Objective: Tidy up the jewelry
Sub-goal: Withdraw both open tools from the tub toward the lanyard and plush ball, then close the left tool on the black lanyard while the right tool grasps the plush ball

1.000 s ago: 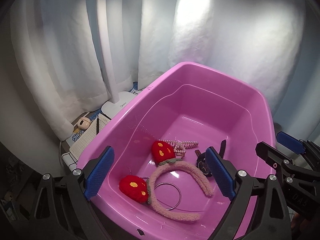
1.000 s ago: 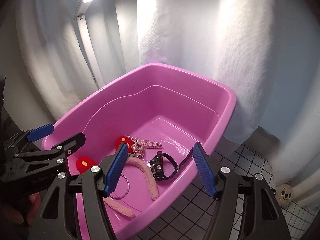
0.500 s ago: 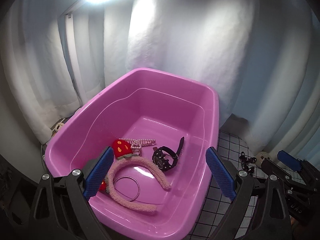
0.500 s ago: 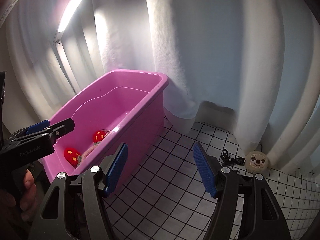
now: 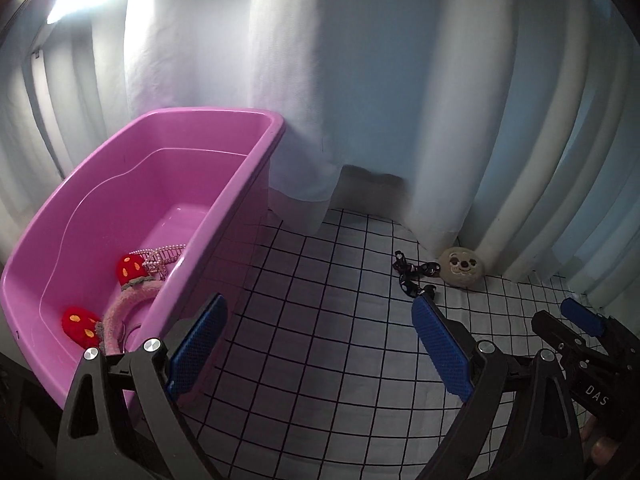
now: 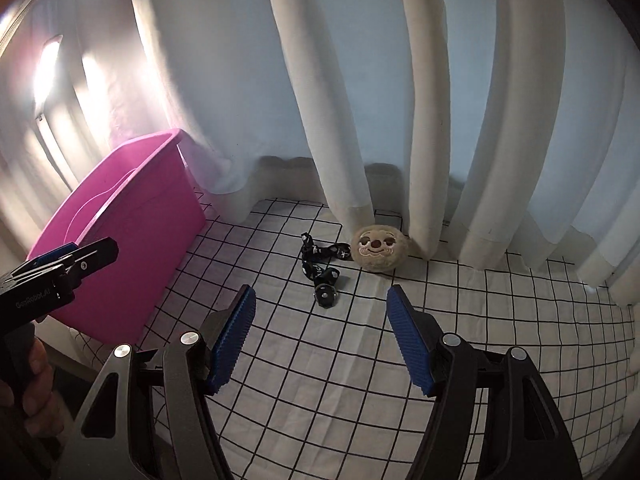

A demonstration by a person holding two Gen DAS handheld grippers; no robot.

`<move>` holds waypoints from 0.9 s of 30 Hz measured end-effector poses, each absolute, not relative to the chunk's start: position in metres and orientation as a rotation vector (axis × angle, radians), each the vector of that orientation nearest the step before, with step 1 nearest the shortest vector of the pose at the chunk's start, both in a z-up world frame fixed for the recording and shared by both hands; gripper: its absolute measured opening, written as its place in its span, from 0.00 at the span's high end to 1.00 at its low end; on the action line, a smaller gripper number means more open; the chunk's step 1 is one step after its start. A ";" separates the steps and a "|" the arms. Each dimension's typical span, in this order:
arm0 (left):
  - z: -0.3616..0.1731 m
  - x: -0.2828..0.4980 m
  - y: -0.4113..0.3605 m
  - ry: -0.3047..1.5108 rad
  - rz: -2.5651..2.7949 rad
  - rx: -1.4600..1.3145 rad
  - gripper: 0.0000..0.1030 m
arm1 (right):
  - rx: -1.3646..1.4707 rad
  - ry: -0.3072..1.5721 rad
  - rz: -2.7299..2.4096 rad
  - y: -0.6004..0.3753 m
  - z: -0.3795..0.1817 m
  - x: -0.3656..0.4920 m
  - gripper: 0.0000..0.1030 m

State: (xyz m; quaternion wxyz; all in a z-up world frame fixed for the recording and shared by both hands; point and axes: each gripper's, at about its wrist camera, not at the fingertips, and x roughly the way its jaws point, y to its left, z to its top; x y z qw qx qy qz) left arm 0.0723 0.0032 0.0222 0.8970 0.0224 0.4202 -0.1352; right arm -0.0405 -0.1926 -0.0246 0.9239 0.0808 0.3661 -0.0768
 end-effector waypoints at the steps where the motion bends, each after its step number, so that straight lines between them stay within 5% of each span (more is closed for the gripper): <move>1: 0.017 0.074 -0.005 0.882 -0.291 0.048 0.11 | 0.172 0.755 -0.165 -0.199 -0.028 -0.041 0.37; 27: -0.125 0.146 -0.111 1.040 -0.300 0.117 0.11 | 0.226 0.873 -0.099 -0.285 -0.139 0.078 0.37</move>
